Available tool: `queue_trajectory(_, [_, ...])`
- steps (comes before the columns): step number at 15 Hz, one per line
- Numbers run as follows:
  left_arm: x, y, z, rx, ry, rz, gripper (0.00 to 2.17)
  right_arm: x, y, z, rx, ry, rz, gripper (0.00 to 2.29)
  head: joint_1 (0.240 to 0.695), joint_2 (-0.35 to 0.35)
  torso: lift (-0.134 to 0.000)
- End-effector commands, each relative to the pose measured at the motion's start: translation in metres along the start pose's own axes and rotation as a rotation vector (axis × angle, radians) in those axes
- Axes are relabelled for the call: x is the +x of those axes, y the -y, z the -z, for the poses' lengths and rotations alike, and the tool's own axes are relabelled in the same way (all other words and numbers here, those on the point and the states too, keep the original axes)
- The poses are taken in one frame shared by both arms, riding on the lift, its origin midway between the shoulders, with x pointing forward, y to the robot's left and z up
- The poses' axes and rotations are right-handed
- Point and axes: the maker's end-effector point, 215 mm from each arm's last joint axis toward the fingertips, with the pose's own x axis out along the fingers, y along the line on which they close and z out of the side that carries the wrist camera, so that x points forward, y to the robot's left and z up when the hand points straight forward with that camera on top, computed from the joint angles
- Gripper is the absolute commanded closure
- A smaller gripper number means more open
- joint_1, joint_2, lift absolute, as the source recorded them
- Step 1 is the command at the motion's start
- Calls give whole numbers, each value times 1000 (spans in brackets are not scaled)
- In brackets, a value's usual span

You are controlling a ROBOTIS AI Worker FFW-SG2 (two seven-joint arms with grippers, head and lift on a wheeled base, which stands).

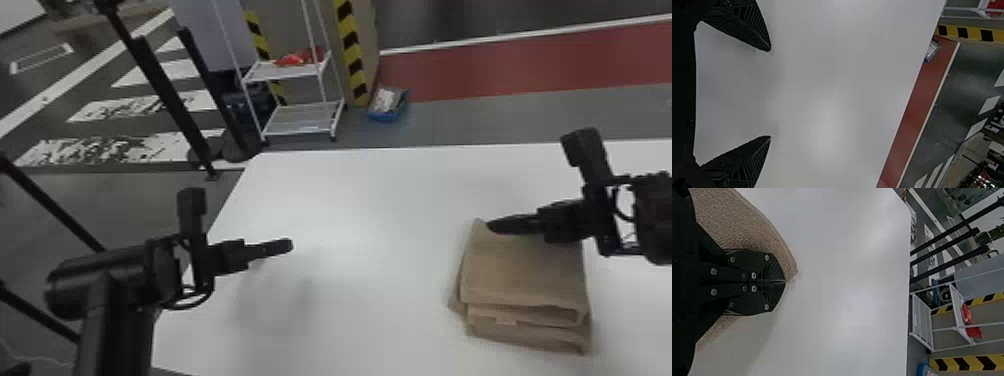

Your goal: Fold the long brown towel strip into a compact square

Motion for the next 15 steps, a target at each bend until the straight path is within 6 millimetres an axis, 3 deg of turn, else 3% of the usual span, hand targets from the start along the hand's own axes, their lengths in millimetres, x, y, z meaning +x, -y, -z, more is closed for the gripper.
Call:
queue_trajectory(1, [1, 0, 1, -2, -1, 0, 87, 5, -6, 0, -27, 0, -19, 2091, 695, 350, -125])
queue_trajectory(4, [1, -1, 2, -3, -1, 0, 87, 5, -23, -9, -64, 42, -63, 2091, 695, 350, -125])
queue_trajectory(7, [1, -1, 0, -2, 0, -1, 87, -8, -55, -22, -77, 81, -120, 2091, 695, 350, -125])
queue_trajectory(11, [0, -3, -1, -1, 0, -3, 87, -19, -89, 7, -29, 43, -163, 2091, 695, 350, -125])
queue_trajectory(13, [2, -2, 0, 0, -6, 0, 87, -21, -87, 13, -16, 44, -157, 2091, 695, 350, -125])
queue_trajectory(15, [7, 4, 2, 8, -13, 8, 87, -22, -63, 17, -9, 36, -108, 2091, 695, 350, -125])
